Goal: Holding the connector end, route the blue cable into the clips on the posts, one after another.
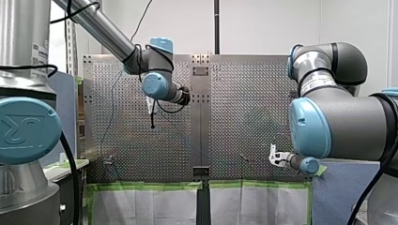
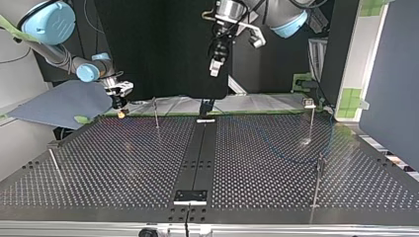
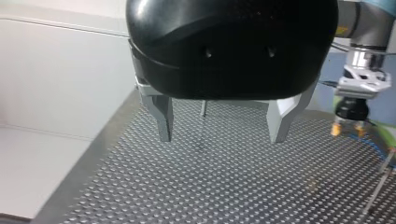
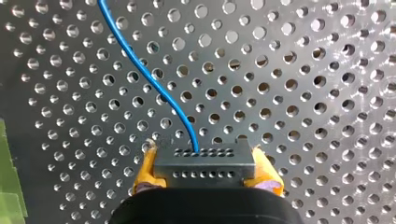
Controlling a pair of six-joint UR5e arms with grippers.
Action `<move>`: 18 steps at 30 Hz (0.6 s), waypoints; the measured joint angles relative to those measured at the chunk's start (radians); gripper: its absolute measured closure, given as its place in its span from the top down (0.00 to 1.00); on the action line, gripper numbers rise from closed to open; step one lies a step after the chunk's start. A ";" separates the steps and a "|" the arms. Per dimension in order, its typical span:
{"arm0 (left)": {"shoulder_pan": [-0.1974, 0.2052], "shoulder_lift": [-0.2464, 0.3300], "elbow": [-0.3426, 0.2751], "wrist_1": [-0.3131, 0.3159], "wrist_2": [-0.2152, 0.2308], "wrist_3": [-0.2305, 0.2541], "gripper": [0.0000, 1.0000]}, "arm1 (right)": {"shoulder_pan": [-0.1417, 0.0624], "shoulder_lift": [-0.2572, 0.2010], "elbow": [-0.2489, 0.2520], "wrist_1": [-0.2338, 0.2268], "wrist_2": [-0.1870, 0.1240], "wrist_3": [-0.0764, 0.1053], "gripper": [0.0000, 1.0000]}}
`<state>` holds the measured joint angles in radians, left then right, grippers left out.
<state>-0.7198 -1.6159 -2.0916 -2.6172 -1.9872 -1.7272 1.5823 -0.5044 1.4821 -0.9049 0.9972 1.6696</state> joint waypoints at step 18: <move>0.000 0.017 0.000 0.000 0.000 0.000 1.00 | 0.008 0.000 -0.001 0.012 0.000 -0.008 0.00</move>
<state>-0.7198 -1.5989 -2.0920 -2.6172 -1.9872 -1.7272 1.5899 -0.5042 1.4812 -0.8929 0.9972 1.6616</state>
